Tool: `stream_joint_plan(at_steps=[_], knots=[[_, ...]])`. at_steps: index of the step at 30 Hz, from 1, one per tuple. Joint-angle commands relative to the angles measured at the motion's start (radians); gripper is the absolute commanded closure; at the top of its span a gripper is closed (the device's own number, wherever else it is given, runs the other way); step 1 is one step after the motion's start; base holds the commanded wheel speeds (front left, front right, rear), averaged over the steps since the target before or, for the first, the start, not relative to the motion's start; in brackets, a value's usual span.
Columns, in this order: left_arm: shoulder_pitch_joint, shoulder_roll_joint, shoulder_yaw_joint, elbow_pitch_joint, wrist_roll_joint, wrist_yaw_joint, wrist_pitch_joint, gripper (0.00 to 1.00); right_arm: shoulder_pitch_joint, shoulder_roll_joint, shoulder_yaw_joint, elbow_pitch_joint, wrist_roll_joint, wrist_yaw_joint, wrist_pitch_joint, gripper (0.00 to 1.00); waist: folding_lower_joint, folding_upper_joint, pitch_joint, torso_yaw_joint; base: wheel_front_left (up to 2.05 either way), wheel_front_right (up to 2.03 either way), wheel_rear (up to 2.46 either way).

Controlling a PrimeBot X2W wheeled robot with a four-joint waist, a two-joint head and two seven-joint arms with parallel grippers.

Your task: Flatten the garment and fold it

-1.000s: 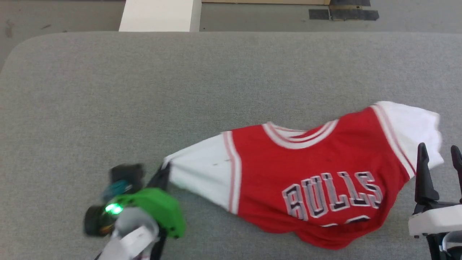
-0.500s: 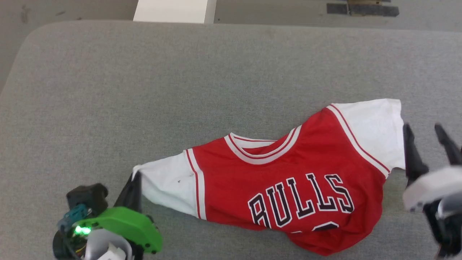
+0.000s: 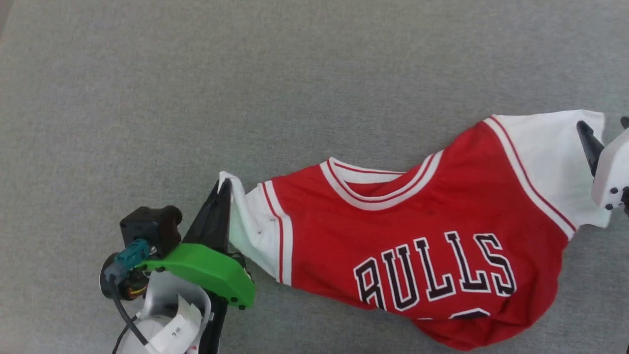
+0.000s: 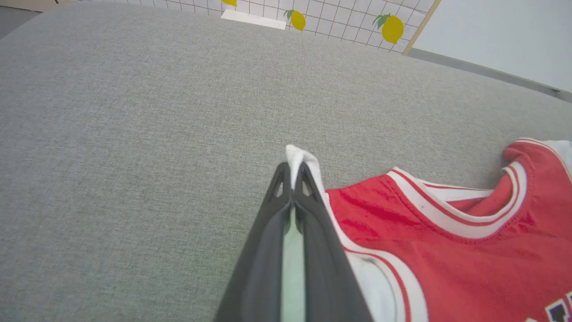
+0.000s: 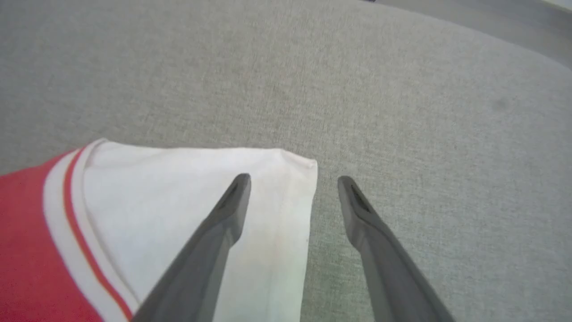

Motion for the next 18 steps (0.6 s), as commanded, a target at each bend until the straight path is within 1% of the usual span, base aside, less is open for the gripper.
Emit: stream_joint_plan(at_steps=[1,3,9,10,11,12,16,18], knots=[[-0.016,-0.003,-0.004,-0.003,0.015,-0.002,-0.006,1.0,-0.014,-0.011,0.008,0.016,0.001,-0.001,0.014,0.0,-0.0001,0.0,0.036,0.036,0.0,0.0,0.0],[-0.02,-0.006,-0.011,-0.002,0.015,-0.002,-0.007,1.0,-0.015,-0.025,0.016,0.04,0.002,-0.001,0.031,0.0,-0.0001,0.0,0.044,0.045,0.0,0.0,0.0],[-0.02,-0.008,-0.015,0.001,0.015,0.006,-0.008,1.0,-0.015,-0.036,0.027,0.095,0.03,-0.001,0.043,0.0,-0.0001,0.0,0.053,0.057,0.0,0.0,0.0],[-0.019,-0.008,-0.015,0.001,0.014,0.007,-0.008,1.0,-0.015,-0.038,0.029,0.104,0.037,-0.001,0.048,0.57,-0.0001,0.0,0.053,0.056,0.0,0.0,0.0],[-0.018,-0.008,-0.015,0.001,0.014,0.008,-0.008,1.0,-0.017,-0.036,0.022,0.111,0.041,-0.001,0.049,0.84,-0.0001,0.0,0.053,0.055,0.0,0.0,0.0],[-0.018,-0.009,-0.014,0.003,0.013,0.01,-0.009,1.0,-0.02,-0.032,0.012,0.119,0.041,-0.001,0.05,1.0,-0.0001,0.0,0.051,0.053,0.0,0.0,0.0],[-0.027,-0.005,-0.004,0.007,0.003,0.011,-0.006,1.0,-0.033,-0.006,0.002,0.127,0.047,-0.001,0.036,1.0,-0.0001,0.0,0.026,0.036,0.0,0.0,0.0],[-0.042,0.002,0.007,0.01,-0.003,0.009,-0.003,1.0,-0.043,0.005,0.004,0.121,0.048,-0.001,0.01,1.0,-0.0001,0.0,-0.001,0.024,0.0,0.0,0.0]])
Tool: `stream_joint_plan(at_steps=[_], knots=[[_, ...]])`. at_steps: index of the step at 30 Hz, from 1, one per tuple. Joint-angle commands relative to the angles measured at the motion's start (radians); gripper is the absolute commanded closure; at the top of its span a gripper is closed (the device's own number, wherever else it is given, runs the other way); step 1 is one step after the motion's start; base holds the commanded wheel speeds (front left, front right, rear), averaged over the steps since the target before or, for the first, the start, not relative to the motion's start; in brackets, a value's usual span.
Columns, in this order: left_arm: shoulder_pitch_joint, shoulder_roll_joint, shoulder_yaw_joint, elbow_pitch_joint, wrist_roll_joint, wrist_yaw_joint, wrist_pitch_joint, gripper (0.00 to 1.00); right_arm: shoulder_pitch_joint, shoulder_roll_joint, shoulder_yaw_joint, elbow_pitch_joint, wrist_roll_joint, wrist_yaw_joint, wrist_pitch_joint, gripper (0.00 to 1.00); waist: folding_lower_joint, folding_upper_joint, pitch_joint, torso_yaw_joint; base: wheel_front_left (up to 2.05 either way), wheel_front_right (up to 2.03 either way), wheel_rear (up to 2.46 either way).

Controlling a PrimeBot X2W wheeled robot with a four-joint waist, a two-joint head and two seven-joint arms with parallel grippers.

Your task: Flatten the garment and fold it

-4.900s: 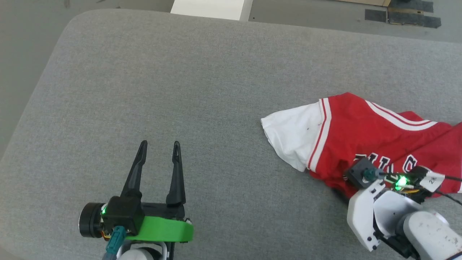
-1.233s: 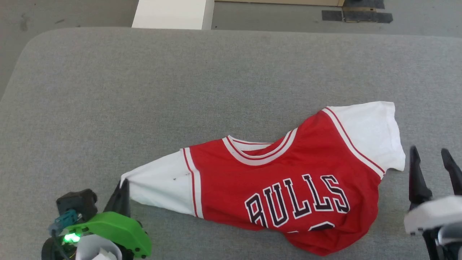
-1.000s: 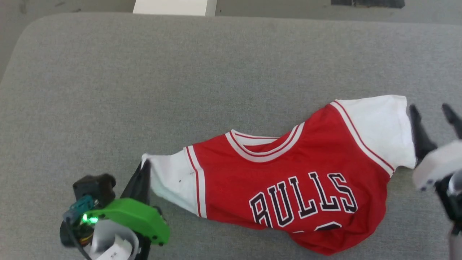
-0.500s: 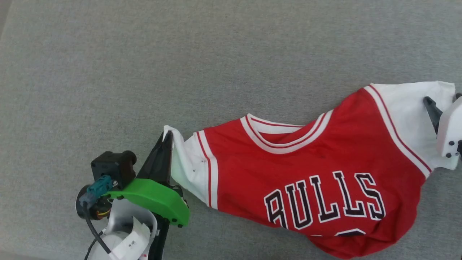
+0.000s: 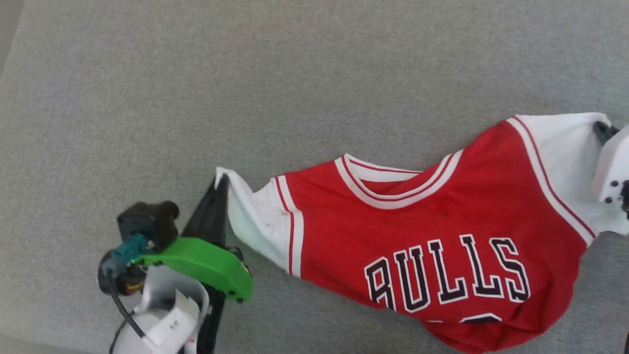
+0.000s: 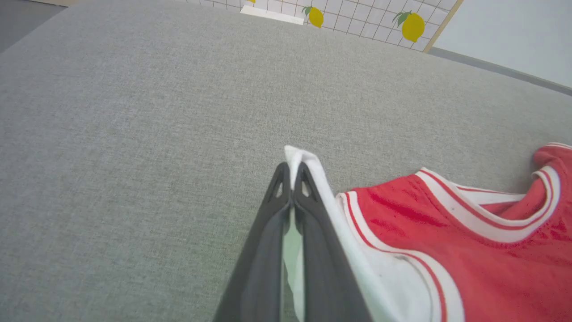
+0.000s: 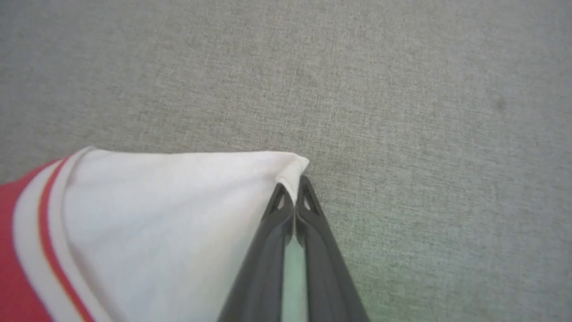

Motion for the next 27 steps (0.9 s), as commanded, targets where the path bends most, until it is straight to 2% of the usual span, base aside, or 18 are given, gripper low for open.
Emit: stream_joint_plan(at_steps=[1,7,13,20,27], knots=[[-0.04,0.008,0.012,0.004,-0.008,-0.002,-0.001,1.0,-0.004,0.016,0.007,0.01,0.002,-0.001,-0.023,1.0,-0.0001,0.0,-0.046,-0.025,0.0,0.0,0.0],[-0.159,0.044,0.042,0.055,-0.01,-0.022,0.012,1.0,-0.044,0.055,0.025,-0.023,0.018,-0.001,-0.125,1.0,-0.0001,0.0,-0.157,-0.063,0.0,0.0,0.0],[-0.355,0.081,0.064,0.14,0.014,-0.036,0.022,1.0,-0.138,0.114,0.084,-0.07,0.025,-0.001,-0.179,1.0,-0.0001,0.0,-0.263,-0.113,0.0,0.0,0.0],[-0.599,0.118,0.076,0.236,0.016,-0.068,0.06,1.0,-0.317,0.117,0.154,-0.041,0.011,-0.001,-0.207,1.0,-0.0001,0.0,-0.358,-0.152,0.0,0.0,0.0],[-0.822,0.144,0.061,0.351,0.012,-0.101,0.157,1.0,-0.521,0.109,0.198,0.031,-0.021,-0.001,-0.226,1.0,-0.0001,0.0,-0.411,-0.167,0.0,0.0,0.0]])
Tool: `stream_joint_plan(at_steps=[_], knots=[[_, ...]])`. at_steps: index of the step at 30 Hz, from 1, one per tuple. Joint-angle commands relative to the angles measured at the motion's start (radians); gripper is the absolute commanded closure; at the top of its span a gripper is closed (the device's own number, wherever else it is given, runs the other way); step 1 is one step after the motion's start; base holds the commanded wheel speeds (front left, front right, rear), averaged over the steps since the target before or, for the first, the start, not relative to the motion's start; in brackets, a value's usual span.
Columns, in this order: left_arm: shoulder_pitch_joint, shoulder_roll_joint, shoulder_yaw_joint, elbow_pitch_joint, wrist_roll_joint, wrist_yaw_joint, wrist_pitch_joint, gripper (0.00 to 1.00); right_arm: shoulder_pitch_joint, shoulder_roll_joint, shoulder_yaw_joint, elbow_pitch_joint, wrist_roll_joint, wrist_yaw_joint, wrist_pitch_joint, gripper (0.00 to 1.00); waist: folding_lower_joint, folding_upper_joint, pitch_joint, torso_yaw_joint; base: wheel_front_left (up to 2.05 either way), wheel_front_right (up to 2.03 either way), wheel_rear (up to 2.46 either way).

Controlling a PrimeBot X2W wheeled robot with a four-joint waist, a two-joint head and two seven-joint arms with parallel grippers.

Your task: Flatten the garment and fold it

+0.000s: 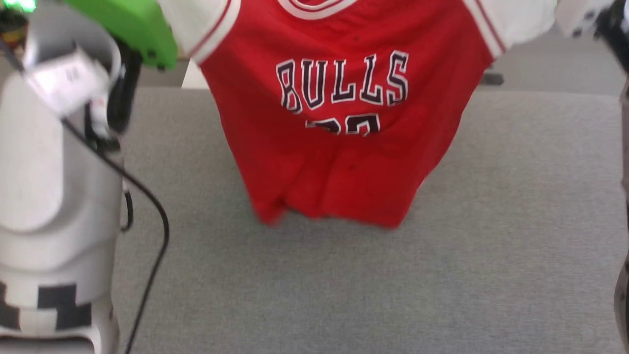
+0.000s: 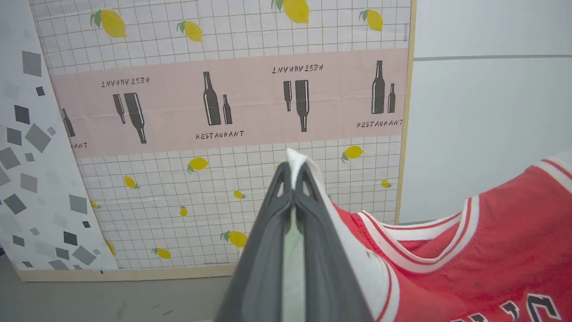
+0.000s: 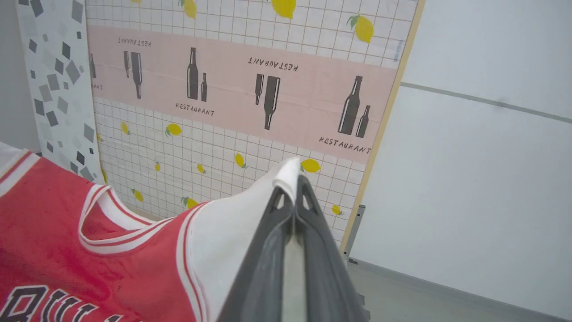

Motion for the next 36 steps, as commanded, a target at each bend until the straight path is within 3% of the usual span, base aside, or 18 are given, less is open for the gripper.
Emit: stream_joint_plan(at_steps=[1,9,14,19,25,36], knots=[[-0.043,0.009,-0.006,0.02,-0.007,-0.009,0.022,1.0,-0.035,-0.002,0.007,0.019,-0.012,-0.001,-0.003,1.0,0.0,0.0,-0.045,-0.03,0.0,0.0,0.0],[-0.179,0.03,-0.029,0.049,-0.031,-0.033,0.187,1.0,-0.161,0.012,0.041,0.071,-0.017,-0.001,0.06,1.0,0.0,0.0,-0.057,-0.05,0.0,0.0,0.0],[-0.219,0.043,-0.026,0.051,-0.04,-0.012,0.291,1.0,-0.2,0.02,0.052,0.095,-0.013,-0.001,0.116,1.0,0.0,0.0,-0.031,-0.071,0.0,0.0,0.0],[-0.266,0.032,-0.015,0.09,-0.05,0.016,0.325,1.0,-0.246,0.043,0.045,0.131,-0.025,-0.001,0.142,1.0,0.0,0.0,0.028,-0.092,0.0,0.0,0.0],[-0.384,0.012,-0.018,0.144,-0.006,0.049,0.235,1.0,-0.347,0.054,0.038,0.172,-0.059,-0.001,0.114,1.0,0.0,0.0,0.164,-0.106,0.0,0.0,0.0],[-0.681,-0.026,0.007,0.305,0.065,0.109,-0.094,1.0,-0.603,0.026,0.096,0.27,-0.161,-0.001,-0.052,1.0,0.0,0.0,0.376,-0.092,0.0,0.0,0.0]])
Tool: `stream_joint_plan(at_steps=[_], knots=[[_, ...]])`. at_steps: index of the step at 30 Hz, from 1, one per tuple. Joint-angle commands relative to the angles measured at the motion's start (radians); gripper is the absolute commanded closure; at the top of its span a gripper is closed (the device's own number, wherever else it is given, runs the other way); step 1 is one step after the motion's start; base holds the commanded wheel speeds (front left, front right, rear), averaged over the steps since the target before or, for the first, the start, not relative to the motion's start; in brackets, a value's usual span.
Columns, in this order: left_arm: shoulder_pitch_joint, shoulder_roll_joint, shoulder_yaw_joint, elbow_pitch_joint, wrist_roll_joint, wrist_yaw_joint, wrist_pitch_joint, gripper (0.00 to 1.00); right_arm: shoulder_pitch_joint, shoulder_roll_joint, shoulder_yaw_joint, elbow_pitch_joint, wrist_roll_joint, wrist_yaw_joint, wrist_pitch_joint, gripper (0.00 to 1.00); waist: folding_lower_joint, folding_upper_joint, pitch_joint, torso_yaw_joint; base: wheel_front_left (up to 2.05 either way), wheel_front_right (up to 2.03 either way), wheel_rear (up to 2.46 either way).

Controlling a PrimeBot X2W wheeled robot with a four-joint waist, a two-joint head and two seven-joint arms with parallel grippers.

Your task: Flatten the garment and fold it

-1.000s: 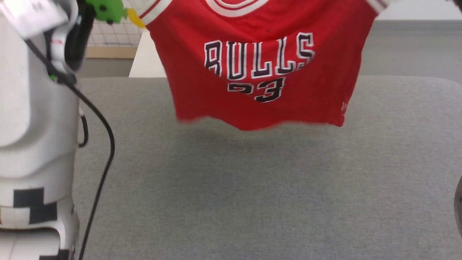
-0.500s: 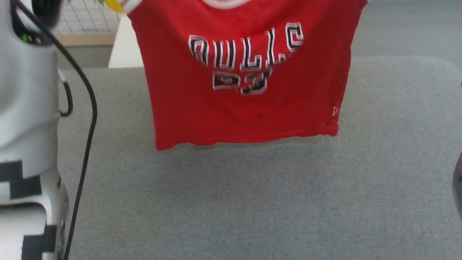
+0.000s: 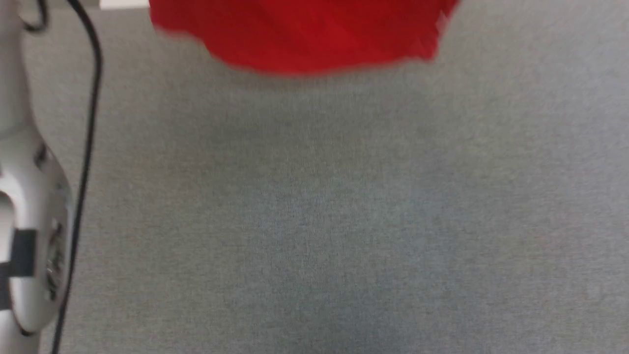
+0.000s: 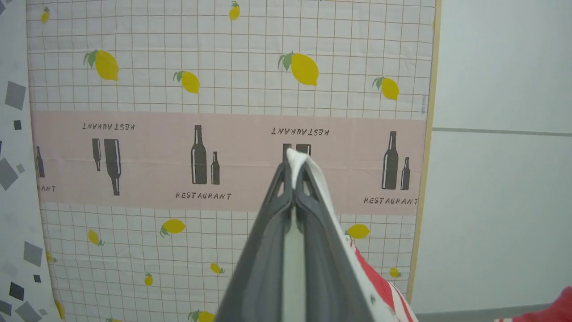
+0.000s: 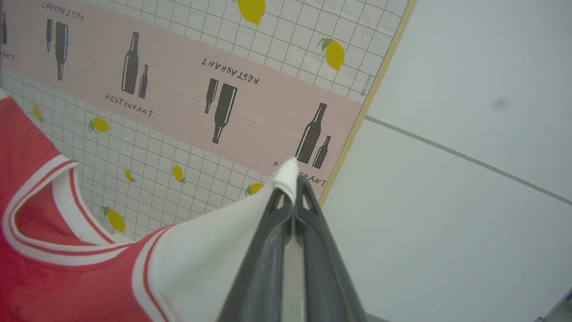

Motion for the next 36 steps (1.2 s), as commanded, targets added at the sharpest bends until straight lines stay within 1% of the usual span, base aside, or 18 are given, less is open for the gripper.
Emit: stream_joint_plan(at_steps=[1,2,5,9,15,20,22,24,26,29,32,36], knots=[[-0.042,0.0,0.004,0.017,0.014,0.002,-0.035,1.0,-0.035,-0.006,0.003,0.016,-0.008,-0.001,-0.019,1.0,-0.0001,0.0,0.106,0.005,0.0,0.0,0.0],[-0.059,0.001,0.008,0.03,0.014,0.003,-0.056,1.0,-0.052,-0.008,0.004,0.026,-0.01,-0.001,-0.027,1.0,-0.0001,0.0,0.117,0.006,0.0,0.0,0.0],[-0.098,0.007,0.009,0.07,0.015,-0.013,-0.135,1.0,-0.092,-0.026,0.026,0.055,-0.016,-0.001,-0.066,1.0,-0.0001,0.0,0.148,0.013,0.0,0.0,0.0],[-0.107,0.006,0.012,0.118,0.004,-0.035,-0.22,1.0,-0.113,-0.055,0.063,0.087,-0.005,-0.001,-0.122,1.0,-0.0001,0.0,0.188,0.021,0.0,0.0,0.0],[-0.083,0.006,0.003,0.169,-0.017,-0.077,-0.283,1.0,-0.117,-0.109,0.123,0.125,0.027,-0.001,-0.195,1.0,-0.0001,0.0,0.254,0.035,0.0,0.0,0.0],[-0.048,0.013,-0.005,0.181,-0.033,-0.111,-0.313,1.0,-0.093,-0.135,0.174,0.143,0.076,-0.001,-0.225,1.0,-0.0001,0.0,0.289,0.043,0.0,0.0,0.0],[-0.025,0.015,-0.006,0.178,-0.044,-0.128,-0.327,1.0,-0.07,-0.146,0.21,0.137,0.107,-0.001,-0.234,1.0,-0.0001,0.0,0.294,0.046,0.0,0.0,0.0],[0.01,0.019,-0.013,0.165,-0.052,-0.15,-0.345,1.0,-0.036,-0.161,0.252,0.117,0.148,-0.001,-0.245,1.0,-0.0001,0.0,0.288,0.05,0.0,0.0,0.0],[0.056,0.019,-0.027,0.145,-0.063,-0.181,-0.353,1.0,0.008,-0.183,0.294,0.083,0.198,-0.001,-0.251,1.0,-0.0001,0.0,0.275,0.054,0.0,0.0,0.0],[0.159,0.02,-0.054,0.094,-0.086,-0.222,-0.345,1.0,0.101,-0.228,0.346,0.008,0.284,-0.001,-0.25,1.0,-0.0001,0.0,0.236,0.059,0.0,0.0,0.0],[0.287,0.022,-0.074,0.01,-0.115,-0.241,-0.325,1.0,0.215,-0.276,0.361,-0.087,0.355,-0.001,-0.242,1.0,-0.0001,0.0,0.192,0.063,0.0,0.0,0.0],[0.498,0.035,-0.09,-0.162,-0.15,-0.245,-0.294,1.0,0.397,-0.339,0.333,-0.233,0.423,-0.001,-0.23,1.0,-0.0001,0.0,0.137,0.067,0.0,0.0,0.0]])
